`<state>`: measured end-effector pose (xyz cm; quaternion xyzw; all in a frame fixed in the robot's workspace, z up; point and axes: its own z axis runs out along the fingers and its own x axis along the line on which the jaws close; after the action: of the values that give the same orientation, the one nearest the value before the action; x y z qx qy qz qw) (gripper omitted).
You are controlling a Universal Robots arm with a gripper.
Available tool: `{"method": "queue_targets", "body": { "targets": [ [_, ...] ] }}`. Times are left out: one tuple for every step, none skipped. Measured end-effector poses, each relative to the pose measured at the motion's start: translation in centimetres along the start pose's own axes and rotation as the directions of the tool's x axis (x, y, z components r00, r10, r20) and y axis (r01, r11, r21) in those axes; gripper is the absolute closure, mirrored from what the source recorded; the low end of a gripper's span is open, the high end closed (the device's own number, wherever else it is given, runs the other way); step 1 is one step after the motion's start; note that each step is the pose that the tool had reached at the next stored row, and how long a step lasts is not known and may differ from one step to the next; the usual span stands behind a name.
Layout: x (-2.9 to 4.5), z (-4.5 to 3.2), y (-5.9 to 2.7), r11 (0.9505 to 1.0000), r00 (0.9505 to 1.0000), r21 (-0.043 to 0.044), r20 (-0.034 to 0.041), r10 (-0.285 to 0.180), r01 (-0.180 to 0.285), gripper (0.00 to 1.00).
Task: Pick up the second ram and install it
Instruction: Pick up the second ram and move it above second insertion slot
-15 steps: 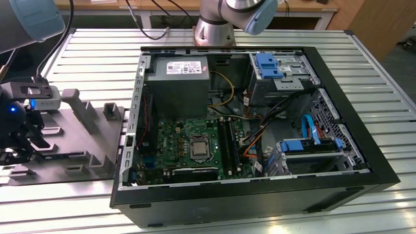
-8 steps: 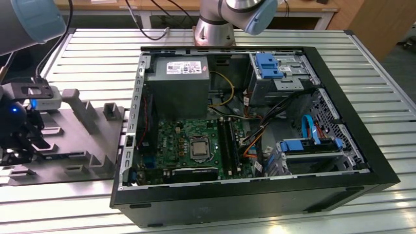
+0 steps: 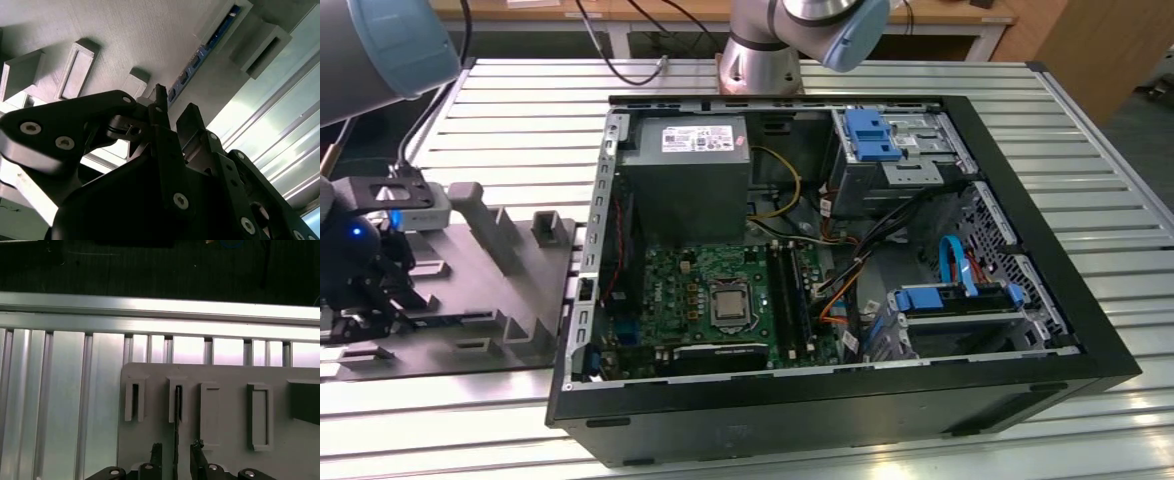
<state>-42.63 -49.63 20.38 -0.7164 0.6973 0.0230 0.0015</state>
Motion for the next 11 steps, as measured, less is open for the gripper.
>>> {"method": "queue_targets", "body": {
  "targets": [
    [0.00,0.11,0.00,1.0000,1.0000,0.0000,0.0000,0.000,0.000,0.64],
    [0.01,0.22,-0.01,1.0000,1.0000,-0.0001,-0.0001,0.000,0.000,0.64],
    [0.01,0.32,-0.01,1.0000,1.0000,-0.0001,-0.0001,0.000,0.000,0.64],
    [0.02,0.38,-0.01,1.0000,1.0000,-0.0002,-0.0001,0.000,0.000,0.64],
    [0.02,0.42,-0.01,1.0000,1.0000,-0.0002,-0.0001,0.000,0.000,0.64],
    [0.02,0.43,-0.01,1.0000,1.0000,-0.0003,-0.0002,0.000,0.000,0.64],
    [0.01,0.44,-0.01,1.0000,1.0000,-0.0003,-0.0002,0.000,0.000,0.64],
    [0.02,0.44,-0.01,1.0000,1.0000,-0.0002,-0.0002,0.000,0.000,0.64],
    [0.02,0.46,-0.01,1.0000,1.0000,-0.0001,-0.0001,0.000,0.000,0.64],
    [0.02,0.46,-0.01,1.0000,1.0000,-0.0001,-0.0001,0.000,0.000,0.64],
    [0.01,0.46,-0.01,1.0000,1.0000,0.0000,0.0000,0.000,0.000,0.64]
  ]
}}
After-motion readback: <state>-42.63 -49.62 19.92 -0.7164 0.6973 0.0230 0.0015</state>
